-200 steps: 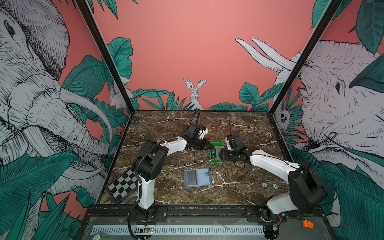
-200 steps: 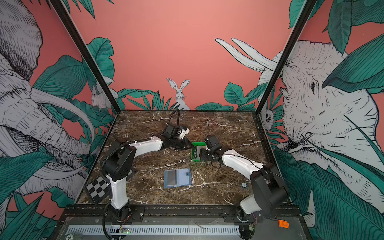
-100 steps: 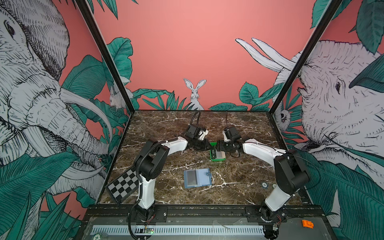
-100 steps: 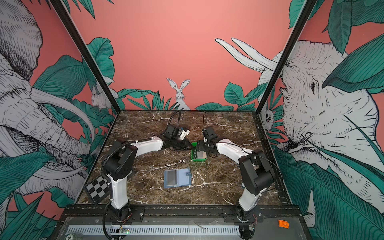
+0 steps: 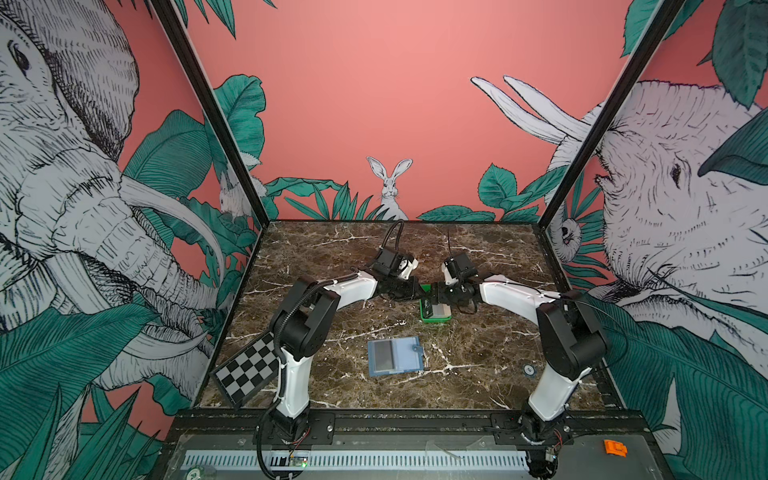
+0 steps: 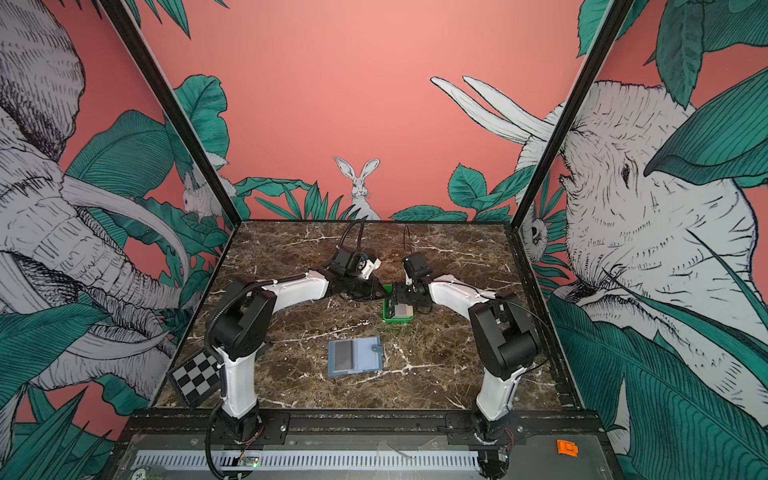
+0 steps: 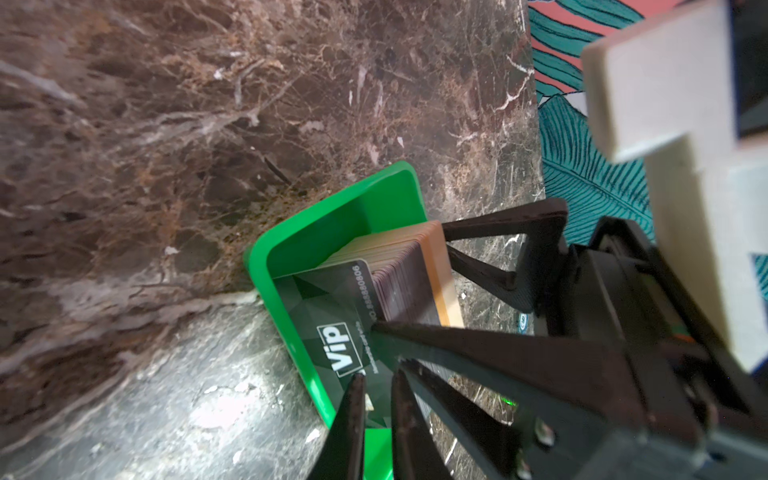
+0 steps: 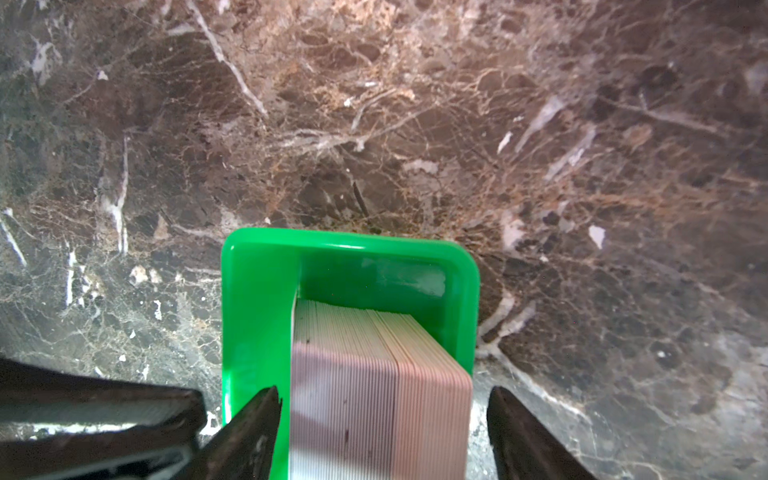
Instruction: Put the credit cards into the card holder
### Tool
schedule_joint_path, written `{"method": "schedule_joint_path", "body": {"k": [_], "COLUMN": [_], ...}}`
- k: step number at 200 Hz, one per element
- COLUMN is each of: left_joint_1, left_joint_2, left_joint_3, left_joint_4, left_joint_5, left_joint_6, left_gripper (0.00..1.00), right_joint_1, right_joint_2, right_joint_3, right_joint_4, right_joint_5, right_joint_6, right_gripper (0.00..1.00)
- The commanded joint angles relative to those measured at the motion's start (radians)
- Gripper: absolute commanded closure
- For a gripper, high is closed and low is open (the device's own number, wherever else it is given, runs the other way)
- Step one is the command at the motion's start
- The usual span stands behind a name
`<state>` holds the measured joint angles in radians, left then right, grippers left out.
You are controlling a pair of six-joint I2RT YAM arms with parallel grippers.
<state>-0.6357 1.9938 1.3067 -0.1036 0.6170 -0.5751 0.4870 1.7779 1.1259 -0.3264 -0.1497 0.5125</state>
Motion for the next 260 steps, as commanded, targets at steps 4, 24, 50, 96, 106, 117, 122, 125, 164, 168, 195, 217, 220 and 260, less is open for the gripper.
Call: {"method": "schedule_joint_path", "body": {"k": [4, 24, 50, 96, 106, 117, 122, 125, 164, 168, 195, 217, 220, 260], "left_joint_1": [-0.013, -0.017, -0.022, -0.034, -0.036, -0.040, -0.039, -0.041, -0.042, -0.043, -0.046, -0.050, -0.049, -0.051], "left_joint_2": [0.013, 0.024, 0.033, 0.045, 0.048, 0.049, 0.049, 0.049, 0.045, 0.046, 0.048, 0.049, 0.049, 0.059], "left_joint_3": [0.026, 0.037, 0.040, 0.056, 0.058, 0.062, 0.062, 0.062, 0.064, 0.064, 0.066, 0.067, 0.068, 0.068], "left_joint_4": [-0.022, -0.034, -0.043, -0.081, -0.084, -0.095, -0.098, -0.100, -0.109, -0.110, -0.113, -0.114, -0.114, -0.118], "left_joint_5": [0.010, 0.014, 0.009, -0.008, -0.008, -0.008, -0.031, -0.040, -0.055, -0.057, -0.055, -0.057, -0.056, -0.060], "left_joint_6": [0.015, 0.020, 0.023, 0.037, 0.037, 0.040, 0.042, 0.043, 0.049, 0.049, 0.046, 0.049, 0.050, 0.047], "left_gripper": [0.84, 0.84, 0.84, 0.84, 0.84, 0.84, 0.84, 0.84, 0.87, 0.87, 0.88, 0.88, 0.88, 0.90], "right_joint_1": [-0.005, -0.008, -0.016, -0.022, -0.022, -0.024, -0.022, -0.024, -0.022, -0.022, -0.024, -0.022, -0.023, -0.023], "right_joint_2": [0.023, 0.021, 0.023, 0.002, 0.000, -0.002, -0.002, -0.001, 0.037, 0.041, 0.072, 0.092, 0.095, 0.111], "right_joint_3": [0.032, 0.034, 0.050, 0.064, 0.069, 0.069, 0.069, 0.068, 0.087, 0.089, 0.114, 0.134, 0.136, 0.152], "right_joint_4": [-0.017, -0.013, -0.019, -0.043, -0.053, -0.055, -0.053, -0.051, -0.057, -0.057, -0.073, -0.092, -0.094, -0.113], "right_joint_5": [0.011, 0.019, 0.023, 0.030, 0.031, 0.024, 0.014, 0.006, -0.029, -0.030, -0.031, -0.013, -0.011, 0.010], "right_joint_6": [-0.017, -0.015, -0.017, -0.031, -0.035, -0.039, -0.040, -0.042, -0.046, -0.046, -0.049, -0.052, -0.053, -0.062], "right_gripper": [0.23, 0.23, 0.24, 0.25, 0.25, 0.25, 0.25, 0.25, 0.24, 0.24, 0.24, 0.24, 0.24, 0.24]}}
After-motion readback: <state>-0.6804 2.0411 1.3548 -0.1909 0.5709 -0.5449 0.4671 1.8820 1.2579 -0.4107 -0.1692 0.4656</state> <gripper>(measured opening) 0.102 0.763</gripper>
